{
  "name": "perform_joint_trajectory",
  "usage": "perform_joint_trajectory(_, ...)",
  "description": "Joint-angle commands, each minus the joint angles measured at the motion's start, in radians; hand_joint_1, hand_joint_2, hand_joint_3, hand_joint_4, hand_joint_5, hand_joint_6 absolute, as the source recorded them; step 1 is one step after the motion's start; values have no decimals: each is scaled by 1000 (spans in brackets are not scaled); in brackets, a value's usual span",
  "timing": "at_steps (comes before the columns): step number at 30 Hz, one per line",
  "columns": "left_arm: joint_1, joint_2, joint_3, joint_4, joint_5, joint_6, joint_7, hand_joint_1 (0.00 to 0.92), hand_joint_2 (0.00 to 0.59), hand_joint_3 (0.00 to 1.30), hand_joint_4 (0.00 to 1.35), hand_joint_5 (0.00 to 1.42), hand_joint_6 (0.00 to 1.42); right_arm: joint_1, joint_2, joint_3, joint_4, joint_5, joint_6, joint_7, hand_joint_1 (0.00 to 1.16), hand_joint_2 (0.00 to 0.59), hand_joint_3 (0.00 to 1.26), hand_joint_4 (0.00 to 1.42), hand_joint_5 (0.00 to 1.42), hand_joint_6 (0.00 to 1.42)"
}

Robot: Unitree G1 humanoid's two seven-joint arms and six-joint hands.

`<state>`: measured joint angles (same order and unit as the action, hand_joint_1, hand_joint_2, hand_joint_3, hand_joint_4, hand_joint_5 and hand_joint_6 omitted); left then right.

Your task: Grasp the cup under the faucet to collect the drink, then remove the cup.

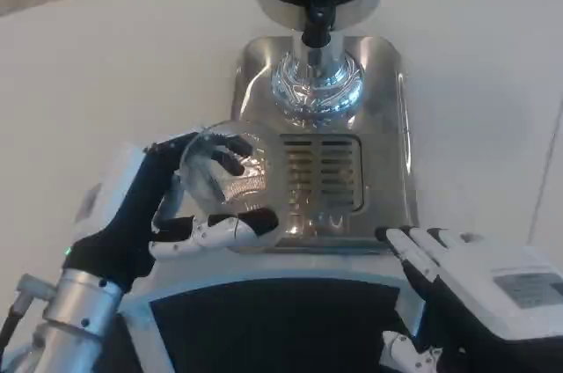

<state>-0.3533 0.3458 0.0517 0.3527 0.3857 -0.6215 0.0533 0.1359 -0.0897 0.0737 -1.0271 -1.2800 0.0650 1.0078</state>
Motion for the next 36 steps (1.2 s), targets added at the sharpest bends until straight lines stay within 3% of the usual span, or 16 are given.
perform_joint_trajectory(1,-97,-17,-42,116,30,-24,70,563,43,1020,1219,1424,1424,16,5,-11,-20,-2,5,23,144,560,0,0,0,0)
perform_joint_trajectory(23,-434,-59,-196,590,98,-32,294,568,44,1027,1208,1424,1417,30,5,-18,-9,5,13,50,144,560,0,0,0,0)
perform_joint_trajectory(27,-464,-59,-223,626,128,-27,342,552,9,850,956,1188,1312,30,6,-18,-5,5,15,49,143,558,0,0,0,0)
perform_joint_trajectory(29,-478,-57,-243,634,159,-9,376,508,16,718,768,1035,1222,29,8,-18,-2,4,17,50,143,557,0,0,0,0)
perform_joint_trajectory(32,-489,-57,-261,642,180,12,409,440,45,591,612,915,1147,26,9,-17,2,3,21,51,142,556,0,0,0,0)
perform_joint_trajectory(33,-492,-56,-266,644,185,19,420,404,47,513,518,835,1069,25,8,-17,3,3,23,51,142,556,0,0,0,0)
perform_joint_trajectory(34,-494,-55,-271,646,187,24,426,363,43,395,398,693,902,24,8,-17,5,3,25,51,142,556,0,0,0,0)
perform_joint_trajectory(36,-496,-53,-279,647,190,35,438,320,35,270,271,534,709,22,6,-18,8,3,27,51,142,555,0,0,0,0)
